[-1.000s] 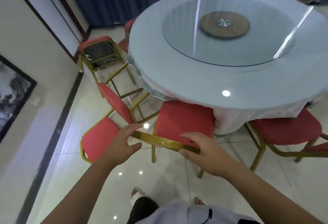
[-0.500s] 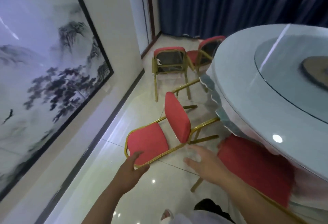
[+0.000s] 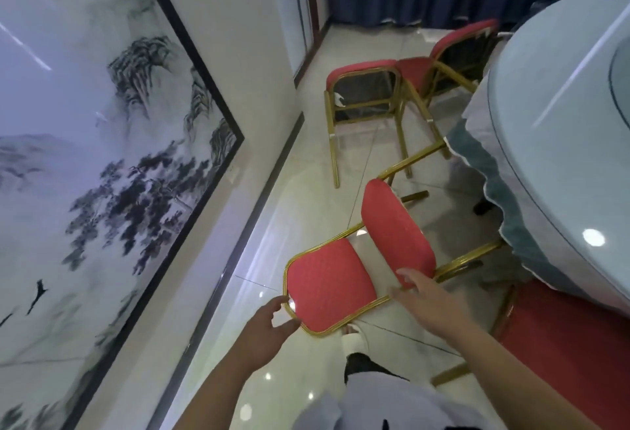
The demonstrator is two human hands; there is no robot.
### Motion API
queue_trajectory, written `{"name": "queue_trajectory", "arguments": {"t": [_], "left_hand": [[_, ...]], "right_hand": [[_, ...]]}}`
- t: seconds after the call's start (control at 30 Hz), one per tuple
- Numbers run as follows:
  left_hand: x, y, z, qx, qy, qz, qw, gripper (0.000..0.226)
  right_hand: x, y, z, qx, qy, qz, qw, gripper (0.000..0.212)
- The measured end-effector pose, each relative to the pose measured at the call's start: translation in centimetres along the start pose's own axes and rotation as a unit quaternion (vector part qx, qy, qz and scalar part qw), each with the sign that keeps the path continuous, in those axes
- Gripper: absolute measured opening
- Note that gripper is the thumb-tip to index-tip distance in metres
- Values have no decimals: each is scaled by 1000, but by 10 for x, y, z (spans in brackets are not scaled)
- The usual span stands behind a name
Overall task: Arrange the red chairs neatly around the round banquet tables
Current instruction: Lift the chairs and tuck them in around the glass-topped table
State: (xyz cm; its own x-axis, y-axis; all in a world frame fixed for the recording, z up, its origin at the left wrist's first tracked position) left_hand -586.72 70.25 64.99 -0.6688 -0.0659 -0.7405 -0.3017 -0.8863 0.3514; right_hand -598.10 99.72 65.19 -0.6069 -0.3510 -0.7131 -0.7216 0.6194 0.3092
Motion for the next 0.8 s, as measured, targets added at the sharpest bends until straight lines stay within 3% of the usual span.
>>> {"name": "queue_trajectory", "arguments": {"t": [0.27, 0.43, 0.67, 0.8], "left_hand": [[88, 89, 33, -4, 9, -40, 999, 42], [161, 114, 31, 27, 35, -130, 990, 32], [298, 159, -10, 206, 80, -248, 943, 36], [382, 206, -28, 255, 103, -211, 938, 32]], "right_hand": [[77, 4, -64, 47, -28, 13, 998, 63], [104, -3, -72, 82, -80, 77, 990, 60], [116, -97, -20, 243, -243, 184, 921, 62], [158, -191, -1, 326, -315, 150, 879, 63]]}}
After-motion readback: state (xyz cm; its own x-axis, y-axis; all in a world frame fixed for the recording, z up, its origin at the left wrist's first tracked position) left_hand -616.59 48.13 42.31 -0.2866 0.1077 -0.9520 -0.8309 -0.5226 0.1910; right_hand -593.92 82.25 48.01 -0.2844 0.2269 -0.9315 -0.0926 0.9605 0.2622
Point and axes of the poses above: each hand's wrist, its own x-axis towards the middle knuckle, its own y-axis out of the back of the hand, z = x × y, the point moved 10 cm from there along x, towards the middle knuckle, and after that the axes turned 12 degrees about -z, right-handed, at the moved point
